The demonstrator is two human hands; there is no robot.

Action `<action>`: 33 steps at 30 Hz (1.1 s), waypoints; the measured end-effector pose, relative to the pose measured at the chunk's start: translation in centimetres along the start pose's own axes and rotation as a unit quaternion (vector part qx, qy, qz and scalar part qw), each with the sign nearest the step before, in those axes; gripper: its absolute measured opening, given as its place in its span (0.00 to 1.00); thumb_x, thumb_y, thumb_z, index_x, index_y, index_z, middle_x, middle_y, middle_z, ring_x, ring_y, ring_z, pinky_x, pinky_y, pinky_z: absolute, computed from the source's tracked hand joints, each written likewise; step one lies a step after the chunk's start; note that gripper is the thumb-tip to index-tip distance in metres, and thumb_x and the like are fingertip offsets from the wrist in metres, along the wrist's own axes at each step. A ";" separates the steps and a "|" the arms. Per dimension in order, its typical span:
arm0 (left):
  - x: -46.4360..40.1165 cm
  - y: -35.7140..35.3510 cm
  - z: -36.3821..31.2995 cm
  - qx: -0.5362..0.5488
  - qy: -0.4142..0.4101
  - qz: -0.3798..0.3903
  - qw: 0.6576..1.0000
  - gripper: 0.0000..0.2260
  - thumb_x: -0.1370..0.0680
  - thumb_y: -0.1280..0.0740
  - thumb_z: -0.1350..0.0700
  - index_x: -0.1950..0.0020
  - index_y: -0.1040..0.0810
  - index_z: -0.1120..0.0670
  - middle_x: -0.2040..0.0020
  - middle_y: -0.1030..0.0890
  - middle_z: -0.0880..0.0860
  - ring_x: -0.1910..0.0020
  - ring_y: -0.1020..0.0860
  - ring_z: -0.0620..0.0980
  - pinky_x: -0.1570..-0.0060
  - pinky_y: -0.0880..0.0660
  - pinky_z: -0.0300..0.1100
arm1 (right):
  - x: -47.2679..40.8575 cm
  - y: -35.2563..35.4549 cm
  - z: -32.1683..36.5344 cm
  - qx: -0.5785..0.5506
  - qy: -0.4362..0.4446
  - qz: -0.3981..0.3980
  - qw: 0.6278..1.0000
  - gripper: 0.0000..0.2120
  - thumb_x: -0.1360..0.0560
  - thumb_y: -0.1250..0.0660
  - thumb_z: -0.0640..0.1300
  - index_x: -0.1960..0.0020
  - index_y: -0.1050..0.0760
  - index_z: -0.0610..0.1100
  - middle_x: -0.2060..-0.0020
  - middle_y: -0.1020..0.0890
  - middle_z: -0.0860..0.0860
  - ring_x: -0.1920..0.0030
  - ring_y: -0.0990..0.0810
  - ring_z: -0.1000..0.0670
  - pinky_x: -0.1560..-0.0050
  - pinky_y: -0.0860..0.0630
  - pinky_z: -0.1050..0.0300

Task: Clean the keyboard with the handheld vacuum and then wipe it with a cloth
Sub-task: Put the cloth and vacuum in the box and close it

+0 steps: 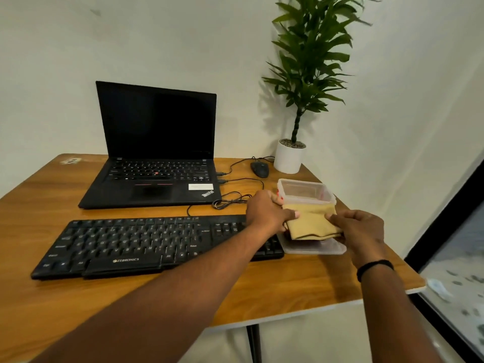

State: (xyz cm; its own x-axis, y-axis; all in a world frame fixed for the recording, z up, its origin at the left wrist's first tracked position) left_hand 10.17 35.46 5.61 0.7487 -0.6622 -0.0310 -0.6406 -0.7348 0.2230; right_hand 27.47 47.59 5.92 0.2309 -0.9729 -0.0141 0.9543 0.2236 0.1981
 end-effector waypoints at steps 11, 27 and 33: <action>-2.8 -2.0 1.8 -0.173 -0.049 -0.022 0.983 0.06 0.28 0.21 0.55 0.59 0.17 0.53 0.62 0.16 0.51 0.65 0.16 0.50 0.62 0.16 0.49 | -1.2 -1.6 -1.3 0.171 0.050 -0.035 0.983 0.05 0.24 0.28 0.40 0.51 0.17 0.38 0.56 0.19 0.45 0.54 0.23 0.48 0.51 0.27 0.56; 8.0 16.1 4.4 -0.183 -0.206 -0.082 0.958 0.08 0.27 0.24 0.50 0.49 0.14 0.47 0.53 0.15 0.41 0.53 0.19 0.37 0.50 0.21 0.38 | 15.2 -14.6 6.0 0.244 0.373 0.241 0.862 0.08 0.27 0.26 0.50 0.48 0.19 0.52 0.49 0.21 0.58 0.44 0.27 0.56 0.39 0.30 0.58; 12.0 24.1 8.5 -0.313 -0.201 -0.123 0.920 0.17 0.30 0.28 0.37 0.45 0.15 0.42 0.45 0.18 0.37 0.42 0.25 0.39 0.38 0.29 0.44 | 21.0 -19.8 5.0 0.393 0.399 0.303 0.771 0.20 0.25 0.31 0.57 0.36 0.24 0.54 0.40 0.24 0.55 0.37 0.32 0.51 0.34 0.31 0.52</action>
State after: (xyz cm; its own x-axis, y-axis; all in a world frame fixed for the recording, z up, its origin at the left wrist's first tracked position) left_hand 2.29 8.59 2.29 0.6538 -0.5807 -0.4851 -0.1425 -0.7241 0.6748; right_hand 12.49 22.46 6.56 0.9318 -0.2868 -0.2224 0.2882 0.2122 0.9338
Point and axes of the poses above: each hand's wrist, its own x-axis away from the middle knuckle, its own y-axis out of the back of the hand, z = x × y, the point moved 5 cm from there along -x, towards the middle knuckle
